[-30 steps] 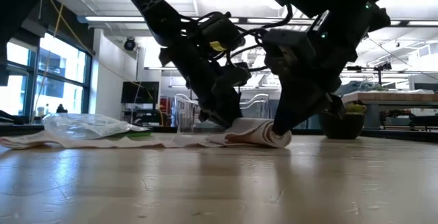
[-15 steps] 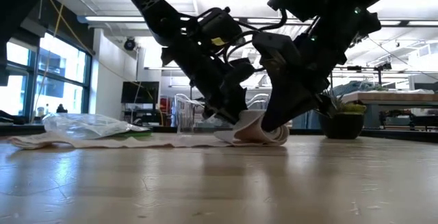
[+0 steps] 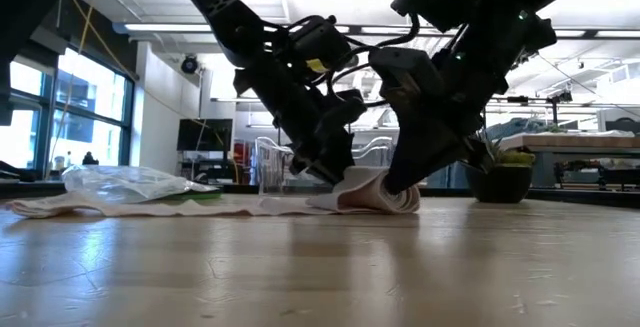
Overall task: Roll bandage
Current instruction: Roll the bandage
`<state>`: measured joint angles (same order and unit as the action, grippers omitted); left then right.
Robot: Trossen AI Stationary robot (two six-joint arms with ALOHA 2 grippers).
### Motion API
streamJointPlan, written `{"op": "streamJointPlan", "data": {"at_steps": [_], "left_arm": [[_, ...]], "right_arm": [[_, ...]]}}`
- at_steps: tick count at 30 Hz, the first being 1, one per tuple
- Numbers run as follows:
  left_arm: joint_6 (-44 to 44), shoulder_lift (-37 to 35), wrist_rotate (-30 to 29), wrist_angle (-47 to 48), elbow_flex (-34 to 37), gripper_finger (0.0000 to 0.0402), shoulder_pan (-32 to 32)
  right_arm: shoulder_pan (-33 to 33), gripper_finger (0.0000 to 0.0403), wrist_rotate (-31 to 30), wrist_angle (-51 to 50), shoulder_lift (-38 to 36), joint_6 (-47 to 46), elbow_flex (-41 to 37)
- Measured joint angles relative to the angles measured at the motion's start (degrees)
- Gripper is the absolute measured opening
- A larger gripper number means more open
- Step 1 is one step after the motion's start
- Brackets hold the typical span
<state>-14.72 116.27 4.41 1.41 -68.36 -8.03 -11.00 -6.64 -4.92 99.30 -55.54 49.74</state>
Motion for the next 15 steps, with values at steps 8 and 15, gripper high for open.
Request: {"op": "streamJointPlan", "data": {"at_steps": [8,15], "left_arm": [[3.2,-1.9,0.6,2.3,0.0,0.0000,-2.8],[4.9,-1.1,0.4,3.2,1.0,0.0000,-3.6]], "right_arm": [[0.1,0.0000,3.5,-3.1,-4.1,1.9,0.1],[-0.2,0.0000,3.9,-4.8,-1.1,1.6,0.1]]}}
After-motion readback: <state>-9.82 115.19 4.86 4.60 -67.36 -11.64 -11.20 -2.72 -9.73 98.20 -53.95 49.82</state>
